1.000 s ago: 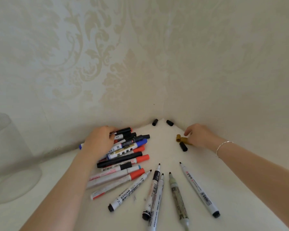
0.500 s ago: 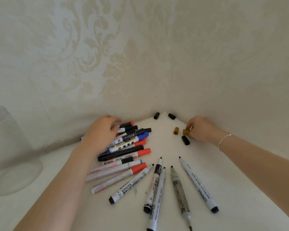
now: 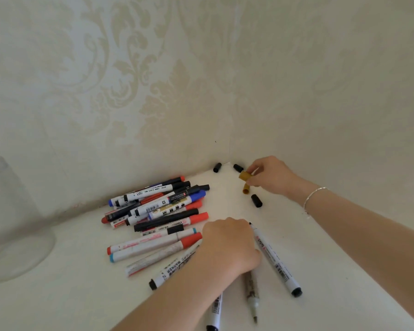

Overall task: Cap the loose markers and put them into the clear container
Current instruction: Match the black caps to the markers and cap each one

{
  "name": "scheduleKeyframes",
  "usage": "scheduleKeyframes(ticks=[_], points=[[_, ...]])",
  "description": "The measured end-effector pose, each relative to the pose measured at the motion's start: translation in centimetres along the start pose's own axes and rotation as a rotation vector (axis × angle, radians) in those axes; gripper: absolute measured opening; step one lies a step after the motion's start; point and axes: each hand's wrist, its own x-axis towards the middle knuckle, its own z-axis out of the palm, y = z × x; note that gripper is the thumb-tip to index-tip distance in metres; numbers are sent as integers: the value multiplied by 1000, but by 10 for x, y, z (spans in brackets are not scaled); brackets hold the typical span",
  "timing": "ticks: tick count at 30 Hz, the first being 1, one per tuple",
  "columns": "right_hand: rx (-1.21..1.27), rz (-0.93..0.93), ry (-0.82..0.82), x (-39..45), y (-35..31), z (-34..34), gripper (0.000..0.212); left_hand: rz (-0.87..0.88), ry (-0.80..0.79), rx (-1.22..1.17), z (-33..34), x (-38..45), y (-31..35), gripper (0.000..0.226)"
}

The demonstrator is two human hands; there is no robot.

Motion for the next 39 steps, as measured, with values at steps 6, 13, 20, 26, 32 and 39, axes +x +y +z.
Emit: scheduleKeyframes(ticks=[6,13,20,26,32,39], points=[[349,29,7,-5,-8,-11,12,25,71,-652,-21,16,-25,34],[874,60,-67,-6,-22,-28,16,-15,309,-1639,-25,29,-60,30],[870,-32,-164,-9,-39,-22,18,69,555,-1253,-6,41,-68,20],[727,-83,-146,-10,-51,-17,10,90,585,-1114,-3,43,-70,4],[408,-215,-156,-19,-61,-7,11,112,561,-1005,2,43,-71,13],[397,-266,-71,-25,-69,5,25,133,562,-1019,3,37,-71,19]])
